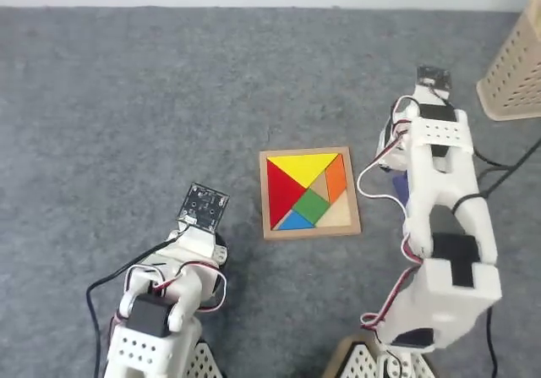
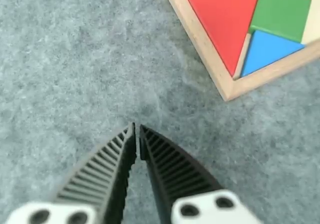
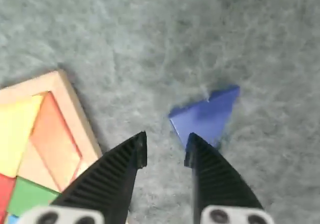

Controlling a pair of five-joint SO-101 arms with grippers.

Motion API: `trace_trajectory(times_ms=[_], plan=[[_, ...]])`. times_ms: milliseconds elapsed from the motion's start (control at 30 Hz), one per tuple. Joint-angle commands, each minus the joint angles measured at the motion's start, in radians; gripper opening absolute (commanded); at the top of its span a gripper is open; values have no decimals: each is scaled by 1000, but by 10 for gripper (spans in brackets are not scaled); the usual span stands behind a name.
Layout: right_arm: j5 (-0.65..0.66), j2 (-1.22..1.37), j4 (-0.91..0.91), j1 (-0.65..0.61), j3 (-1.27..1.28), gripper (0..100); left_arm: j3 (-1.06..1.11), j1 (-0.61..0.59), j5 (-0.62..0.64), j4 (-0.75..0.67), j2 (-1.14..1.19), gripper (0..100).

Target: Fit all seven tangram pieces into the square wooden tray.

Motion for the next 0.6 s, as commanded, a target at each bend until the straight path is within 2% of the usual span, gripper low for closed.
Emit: trace_trajectory(times_ms=[0,567], plan=[[-15,58,-22,5,-12,220,-19,2,8,6,-20,12],[35,157,-4,122,-52,202,-19,2,8,6,-20,12]])
